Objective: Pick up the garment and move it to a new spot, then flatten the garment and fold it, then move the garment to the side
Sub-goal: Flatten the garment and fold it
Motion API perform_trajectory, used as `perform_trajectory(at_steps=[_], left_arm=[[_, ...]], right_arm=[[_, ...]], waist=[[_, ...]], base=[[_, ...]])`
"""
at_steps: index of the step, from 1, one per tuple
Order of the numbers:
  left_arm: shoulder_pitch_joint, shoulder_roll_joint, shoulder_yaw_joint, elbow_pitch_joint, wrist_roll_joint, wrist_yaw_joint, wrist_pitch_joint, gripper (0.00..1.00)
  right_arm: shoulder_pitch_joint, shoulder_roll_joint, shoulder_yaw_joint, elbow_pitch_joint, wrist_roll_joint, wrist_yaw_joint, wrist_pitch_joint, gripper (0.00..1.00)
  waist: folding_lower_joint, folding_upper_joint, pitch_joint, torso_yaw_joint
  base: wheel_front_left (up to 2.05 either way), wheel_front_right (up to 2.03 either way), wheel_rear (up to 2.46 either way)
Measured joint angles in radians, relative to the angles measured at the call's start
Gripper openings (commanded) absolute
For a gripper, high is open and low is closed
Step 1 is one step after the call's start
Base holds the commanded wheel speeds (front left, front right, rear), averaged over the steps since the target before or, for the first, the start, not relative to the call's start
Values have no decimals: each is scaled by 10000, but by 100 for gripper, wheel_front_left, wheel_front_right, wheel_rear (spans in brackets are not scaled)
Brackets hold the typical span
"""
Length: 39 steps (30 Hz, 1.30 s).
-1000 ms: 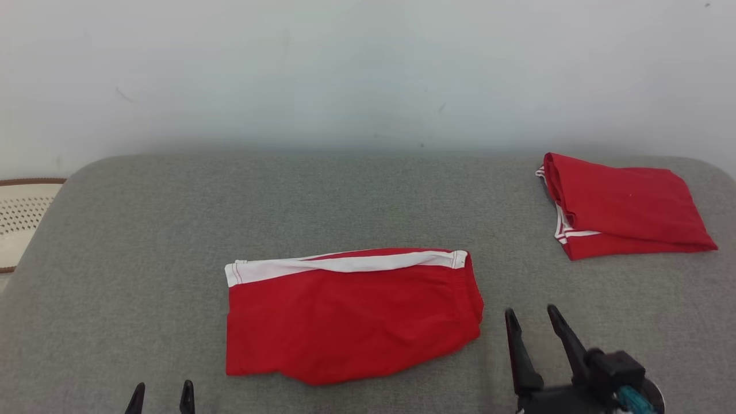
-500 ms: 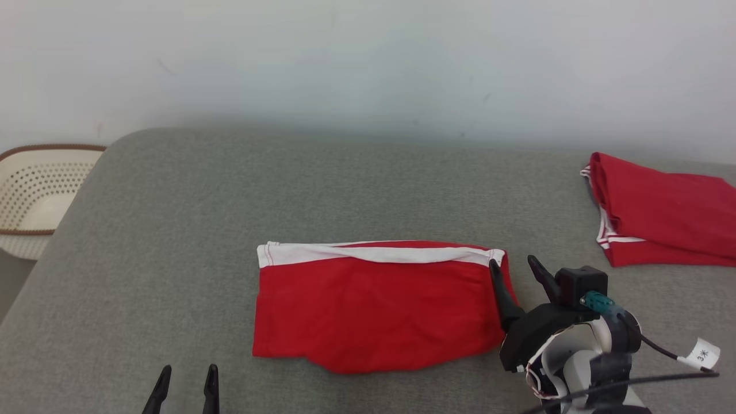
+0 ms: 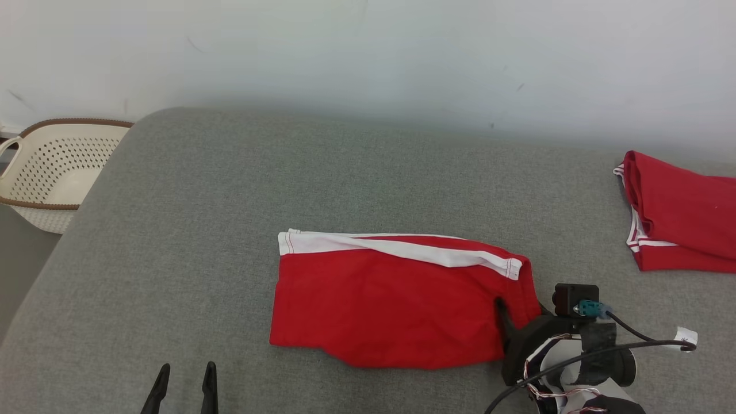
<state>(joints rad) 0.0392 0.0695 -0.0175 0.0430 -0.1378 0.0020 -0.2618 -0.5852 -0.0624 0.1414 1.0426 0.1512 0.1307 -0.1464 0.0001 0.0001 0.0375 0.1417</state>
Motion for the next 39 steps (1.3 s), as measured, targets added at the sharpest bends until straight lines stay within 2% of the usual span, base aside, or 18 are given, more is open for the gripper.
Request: perform_trajectory(at_steps=[7,8,9,10,19,25,28,35,39], left_arm=[[-20,-50,17,88,2,-75,0,100],[-43,-56,19,107,4,-90,0,100],[-61,-58,29,121,4,-94,0,100],[-75,-61,44,134,4,-98,0,100],[5,-79,311,217,13,-94,0,100],[70,-107,316,242,2,-92,0,100],[211,-123,284,234,-8,-88,0,100],[198,-146,192,251,-36,-79,0,100],[191,-155,150,268,-40,-77,0,100]], right_arm=[[-472,52,58,1072,211,0,-222,100],[-520,59,109,1172,278,0,-267,91],[-576,65,180,1241,328,0,-322,65],[-618,69,236,1294,374,0,-408,0],[-659,-23,543,1622,694,6,-844,0],[-544,-972,573,1605,905,6,-1020,0],[-421,-1218,727,1425,1039,6,-1058,0],[-357,-1129,1465,583,1925,6,-765,0],[-175,-709,2082,-683,3122,0,-230,0]], waist=[[0,0,8,-2],[0,0,13,10],[0,0,18,23],[0,0,19,34],[0,0,-61,-103],[-1,0,-203,-375],[-2,0,-245,-547],[-2,0,-279,-863],[-2,0,-314,-895]], base=[[0,0,0],[0,0,0],[0,0,0],[0,0,0],[0,0,0],[0,0,0],[0,0,0],[0,0,0],[0,0,0]])
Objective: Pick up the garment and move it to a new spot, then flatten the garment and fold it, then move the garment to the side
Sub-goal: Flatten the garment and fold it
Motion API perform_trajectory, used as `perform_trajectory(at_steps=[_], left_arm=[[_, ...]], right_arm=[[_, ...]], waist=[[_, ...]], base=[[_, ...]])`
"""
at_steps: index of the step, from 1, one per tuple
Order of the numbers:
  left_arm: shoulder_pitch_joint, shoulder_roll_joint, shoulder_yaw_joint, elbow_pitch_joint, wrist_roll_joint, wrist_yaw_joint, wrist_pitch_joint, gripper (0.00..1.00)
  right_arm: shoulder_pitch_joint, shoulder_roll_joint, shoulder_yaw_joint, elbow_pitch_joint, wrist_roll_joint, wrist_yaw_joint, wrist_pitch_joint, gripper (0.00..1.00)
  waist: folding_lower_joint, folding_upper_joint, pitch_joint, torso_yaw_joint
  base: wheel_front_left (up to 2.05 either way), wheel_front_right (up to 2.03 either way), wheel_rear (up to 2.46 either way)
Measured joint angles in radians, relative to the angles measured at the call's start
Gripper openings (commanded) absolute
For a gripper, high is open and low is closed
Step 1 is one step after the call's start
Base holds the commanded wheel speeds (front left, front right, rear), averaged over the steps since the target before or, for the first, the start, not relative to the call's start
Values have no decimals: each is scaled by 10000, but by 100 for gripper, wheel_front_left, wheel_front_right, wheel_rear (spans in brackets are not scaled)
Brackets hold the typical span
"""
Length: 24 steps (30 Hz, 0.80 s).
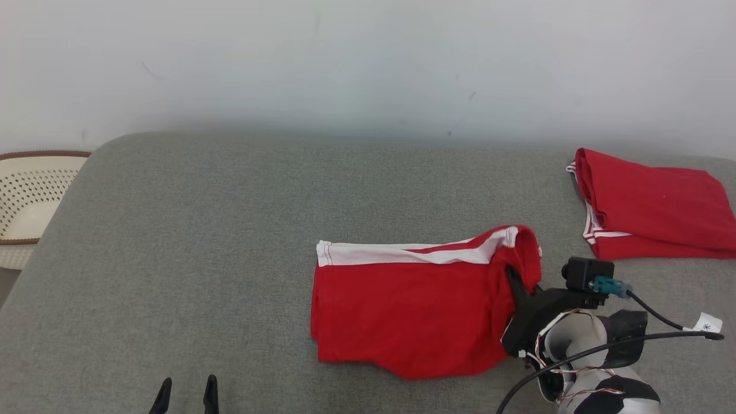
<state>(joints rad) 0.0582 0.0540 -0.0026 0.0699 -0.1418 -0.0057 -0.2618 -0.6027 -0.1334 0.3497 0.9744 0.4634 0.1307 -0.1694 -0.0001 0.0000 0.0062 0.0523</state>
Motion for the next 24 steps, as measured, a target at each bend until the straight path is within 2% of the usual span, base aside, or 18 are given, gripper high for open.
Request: perform_trajectory(at_steps=[6,10,17,24], left_arm=[[-1,-12,-144,142,-40,-17,-2,100],[-25,-17,-320,201,-59,-31,0,100],[-259,-25,-677,439,-61,-186,0,100],[-596,-27,-1218,756,-165,-205,0,100]], right_arm=[[308,-52,1114,-2176,1444,0,924,0],[407,-33,1413,-2734,1864,-2,1306,0],[374,399,1831,-2780,2161,0,1639,0],[68,713,2044,-1985,2470,-2,1607,0]], waist=[[0,0,-127,157],[1,0,-181,391],[1,0,-206,996],[1,0,-171,1678]], base=[[0,0,0],[0,0,0],[0,0,0],[0,0,0]])
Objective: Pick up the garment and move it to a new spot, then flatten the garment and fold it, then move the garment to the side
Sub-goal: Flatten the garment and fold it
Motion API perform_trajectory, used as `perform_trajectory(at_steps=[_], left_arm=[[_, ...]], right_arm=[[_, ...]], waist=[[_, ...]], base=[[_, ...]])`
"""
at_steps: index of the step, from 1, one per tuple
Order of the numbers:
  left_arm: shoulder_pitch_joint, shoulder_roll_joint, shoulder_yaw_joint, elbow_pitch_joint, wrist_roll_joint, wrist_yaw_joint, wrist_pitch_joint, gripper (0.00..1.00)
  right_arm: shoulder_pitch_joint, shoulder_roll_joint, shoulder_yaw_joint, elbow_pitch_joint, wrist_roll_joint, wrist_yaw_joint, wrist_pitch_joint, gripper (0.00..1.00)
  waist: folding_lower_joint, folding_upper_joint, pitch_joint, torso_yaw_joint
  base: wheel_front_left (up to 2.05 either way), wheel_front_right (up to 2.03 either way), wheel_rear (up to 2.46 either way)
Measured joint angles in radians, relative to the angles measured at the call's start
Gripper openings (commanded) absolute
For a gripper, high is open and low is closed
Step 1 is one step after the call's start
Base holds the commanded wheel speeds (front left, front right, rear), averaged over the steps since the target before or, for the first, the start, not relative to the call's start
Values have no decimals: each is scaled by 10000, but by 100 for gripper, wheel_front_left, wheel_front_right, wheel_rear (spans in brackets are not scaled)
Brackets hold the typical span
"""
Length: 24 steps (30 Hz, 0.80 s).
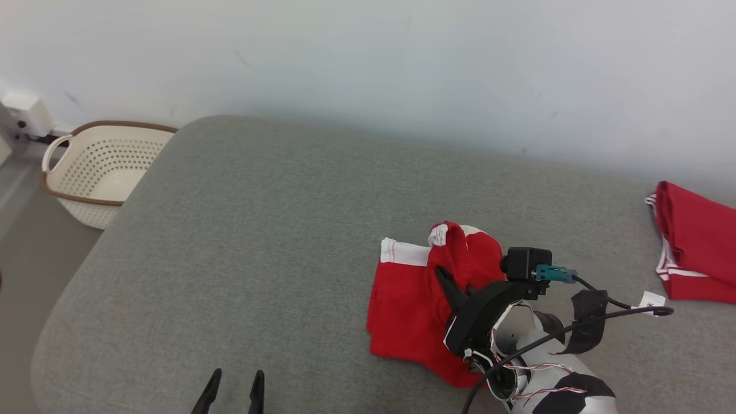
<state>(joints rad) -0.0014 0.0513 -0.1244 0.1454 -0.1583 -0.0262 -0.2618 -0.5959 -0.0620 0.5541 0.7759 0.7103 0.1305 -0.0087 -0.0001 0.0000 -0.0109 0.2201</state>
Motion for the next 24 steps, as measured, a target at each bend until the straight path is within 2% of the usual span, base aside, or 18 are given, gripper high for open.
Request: perform_trajectory(at_steps=[8,9,10,11,12,19,24], left_arm=[[-235,-6,-249,209,-174,-59,0,100],[-235,-4,-244,224,-174,-56,0,100],[-236,-4,-249,226,-174,-56,0,100],[-237,-4,-244,232,-176,-38,0,100],[-237,-6,-230,238,-178,-27,0,100],[-218,-6,-17,224,-245,81,0,100],[-108,-6,249,115,-249,128,0,100]], right_arm=[[-494,84,297,1425,82,0,-460,0],[-515,82,395,1455,144,0,-558,18],[-521,88,508,1455,244,0,-662,76],[-520,94,644,1423,393,2,-702,76],[-521,100,765,1384,548,2,-744,100],[-751,109,1179,1120,830,2,-1772,100],[-864,-153,965,823,619,2,-2326,100]], waist=[[1,0,113,644],[2,0,128,695],[1,0,144,736],[1,0,162,765],[1,0,182,775],[1,0,125,495],[1,0,34,136]], base=[[0,0,0],[0,0,0],[0,0,0],[0,0,0],[0,0,0],[0,0,0],[0,0,0]])
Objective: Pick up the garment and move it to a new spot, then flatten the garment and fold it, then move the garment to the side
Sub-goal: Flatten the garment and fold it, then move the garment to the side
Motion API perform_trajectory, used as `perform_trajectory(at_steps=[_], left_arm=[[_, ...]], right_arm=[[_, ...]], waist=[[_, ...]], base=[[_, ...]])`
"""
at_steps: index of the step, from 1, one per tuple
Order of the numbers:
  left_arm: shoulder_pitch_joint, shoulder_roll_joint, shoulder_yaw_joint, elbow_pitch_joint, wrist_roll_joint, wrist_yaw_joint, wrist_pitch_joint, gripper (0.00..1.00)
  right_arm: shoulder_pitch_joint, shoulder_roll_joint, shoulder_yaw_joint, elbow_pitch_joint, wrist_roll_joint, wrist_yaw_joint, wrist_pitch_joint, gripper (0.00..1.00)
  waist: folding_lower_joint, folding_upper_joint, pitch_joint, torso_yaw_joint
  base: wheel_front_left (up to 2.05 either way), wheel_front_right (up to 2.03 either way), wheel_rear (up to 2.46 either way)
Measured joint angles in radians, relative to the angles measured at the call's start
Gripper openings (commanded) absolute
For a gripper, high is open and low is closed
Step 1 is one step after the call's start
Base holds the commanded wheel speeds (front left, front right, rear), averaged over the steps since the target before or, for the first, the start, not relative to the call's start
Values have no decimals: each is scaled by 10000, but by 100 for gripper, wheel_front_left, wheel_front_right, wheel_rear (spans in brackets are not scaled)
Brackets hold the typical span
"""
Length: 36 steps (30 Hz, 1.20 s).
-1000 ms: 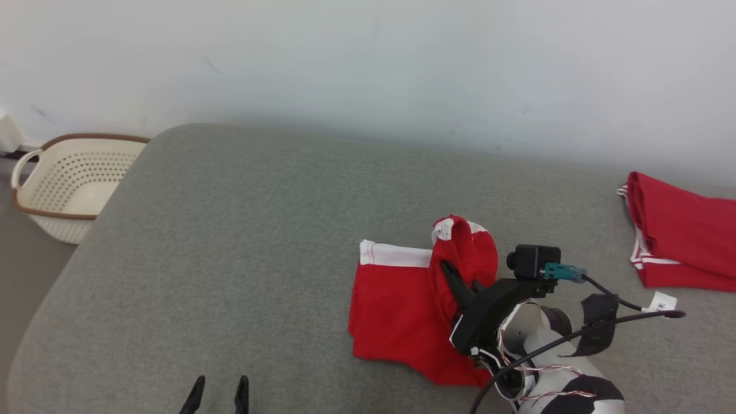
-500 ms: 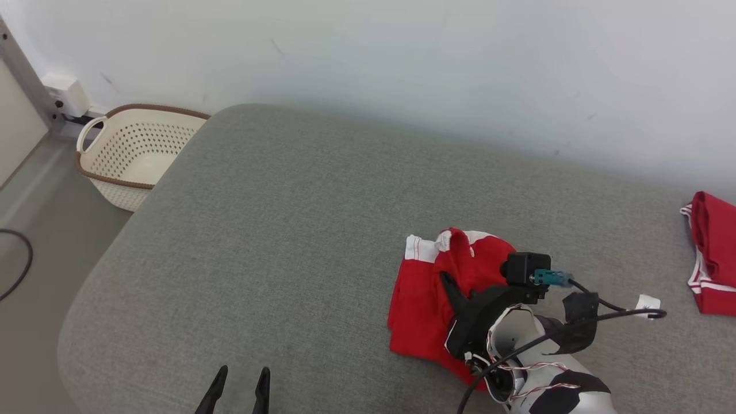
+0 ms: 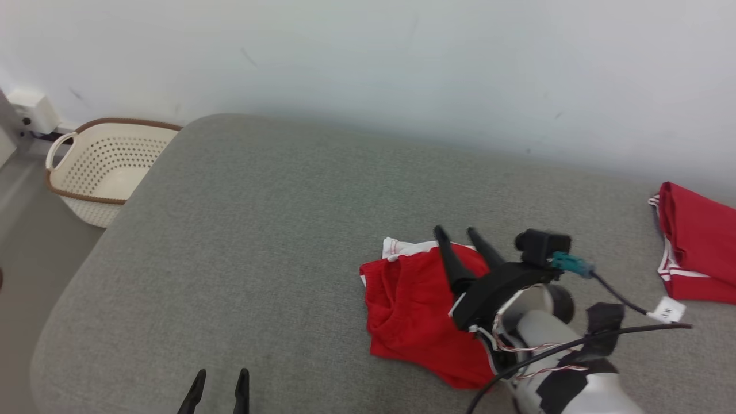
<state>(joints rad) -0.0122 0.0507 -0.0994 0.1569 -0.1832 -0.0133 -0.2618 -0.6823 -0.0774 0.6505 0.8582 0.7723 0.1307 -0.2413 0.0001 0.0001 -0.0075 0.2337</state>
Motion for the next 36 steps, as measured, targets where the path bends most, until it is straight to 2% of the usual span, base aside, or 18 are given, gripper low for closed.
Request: perform_trajectory(at_steps=[5,12,22,36], left_arm=[[181,2,320,-238,82,79,0,100],[329,-2,688,-408,280,150,0,100],[331,0,585,-575,280,240,0,100],[317,0,497,-581,249,324,0,100]], right_arm=[[36,-629,-593,23,-552,0,-148,100],[432,-943,-1312,399,-1145,0,-188,100],[782,-412,-1407,1361,-1206,0,307,100],[549,-44,-1168,2792,-922,0,1202,100]], waist=[[0,0,-81,-369],[0,0,-81,-622],[0,0,12,-374],[0,0,223,92]], base=[[0,0,0],[0,0,0],[0,0,0],[0,0,0]])
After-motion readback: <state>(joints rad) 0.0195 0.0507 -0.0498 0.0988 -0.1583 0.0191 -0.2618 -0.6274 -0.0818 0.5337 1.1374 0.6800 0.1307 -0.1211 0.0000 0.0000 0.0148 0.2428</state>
